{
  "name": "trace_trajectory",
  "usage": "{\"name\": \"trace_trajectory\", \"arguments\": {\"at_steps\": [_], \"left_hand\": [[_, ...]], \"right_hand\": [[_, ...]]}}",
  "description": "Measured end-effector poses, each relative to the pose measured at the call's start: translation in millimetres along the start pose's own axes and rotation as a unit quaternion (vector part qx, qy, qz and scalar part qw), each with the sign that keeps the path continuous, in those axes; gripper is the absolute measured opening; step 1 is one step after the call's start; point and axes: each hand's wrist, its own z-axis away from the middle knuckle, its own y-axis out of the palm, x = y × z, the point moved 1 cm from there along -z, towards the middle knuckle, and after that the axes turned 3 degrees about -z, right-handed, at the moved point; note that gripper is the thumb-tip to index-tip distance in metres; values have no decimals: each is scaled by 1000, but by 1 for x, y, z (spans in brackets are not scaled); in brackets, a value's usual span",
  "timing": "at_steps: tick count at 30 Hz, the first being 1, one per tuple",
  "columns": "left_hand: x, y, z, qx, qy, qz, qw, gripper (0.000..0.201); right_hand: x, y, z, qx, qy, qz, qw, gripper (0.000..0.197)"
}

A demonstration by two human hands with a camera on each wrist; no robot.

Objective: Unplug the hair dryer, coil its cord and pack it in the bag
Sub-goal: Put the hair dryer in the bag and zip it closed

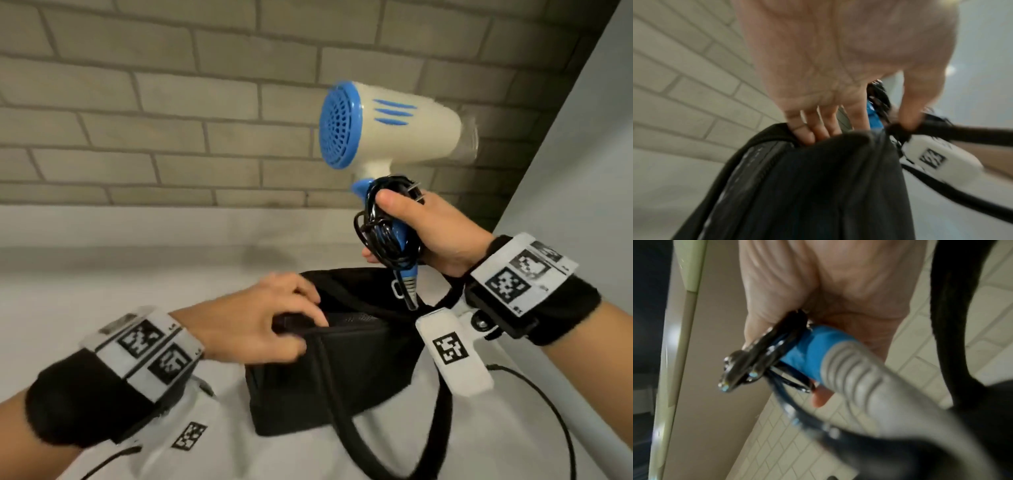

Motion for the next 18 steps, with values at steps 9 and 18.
{"name": "trace_trajectory", "arguments": {"at_steps": [9, 18], "left_hand": [[17, 4, -47, -102, 53, -130, 985, 22], [21, 1, -65, -256, -85, 212, 939, 33]], "right_hand": [[6, -21, 23, -5, -21, 7, 1000, 16], [21, -19, 33, -50, -164, 105, 980, 44]]}}
